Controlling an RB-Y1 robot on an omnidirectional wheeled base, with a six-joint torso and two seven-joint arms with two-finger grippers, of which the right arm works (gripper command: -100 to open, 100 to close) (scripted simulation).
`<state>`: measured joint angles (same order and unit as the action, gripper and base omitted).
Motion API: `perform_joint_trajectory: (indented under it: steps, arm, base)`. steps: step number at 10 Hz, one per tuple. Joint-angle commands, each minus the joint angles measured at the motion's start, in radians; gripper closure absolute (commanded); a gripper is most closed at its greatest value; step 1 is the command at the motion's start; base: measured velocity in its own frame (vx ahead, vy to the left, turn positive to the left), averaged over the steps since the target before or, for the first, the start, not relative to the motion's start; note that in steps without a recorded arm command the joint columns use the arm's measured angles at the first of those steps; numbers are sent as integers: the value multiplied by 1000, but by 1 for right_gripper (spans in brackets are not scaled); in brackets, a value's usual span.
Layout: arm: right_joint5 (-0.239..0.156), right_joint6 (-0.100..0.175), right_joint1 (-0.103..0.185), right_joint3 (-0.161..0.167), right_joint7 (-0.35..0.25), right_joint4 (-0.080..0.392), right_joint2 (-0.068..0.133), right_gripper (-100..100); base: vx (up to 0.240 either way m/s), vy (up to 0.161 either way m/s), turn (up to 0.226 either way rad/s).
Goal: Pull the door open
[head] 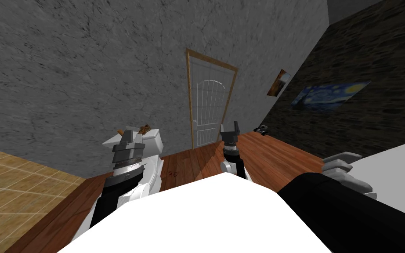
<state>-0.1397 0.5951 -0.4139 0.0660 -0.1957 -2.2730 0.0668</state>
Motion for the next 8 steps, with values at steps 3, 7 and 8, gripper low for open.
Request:
perform_joint_trajectory:
  steps: [3, 7, 8]
  arm:
    - [-88, -7, 32, -3, -36, 75, 15, -100]
    - [-201, -13, 71, -3, -81, 175, 33, -100]
    - [-229, -15, 82, -3, -93, 202, 38, -100]
  base:
    - [81, -20, 135]
    - [96, -30, 148]
    - [84, -39, 190]
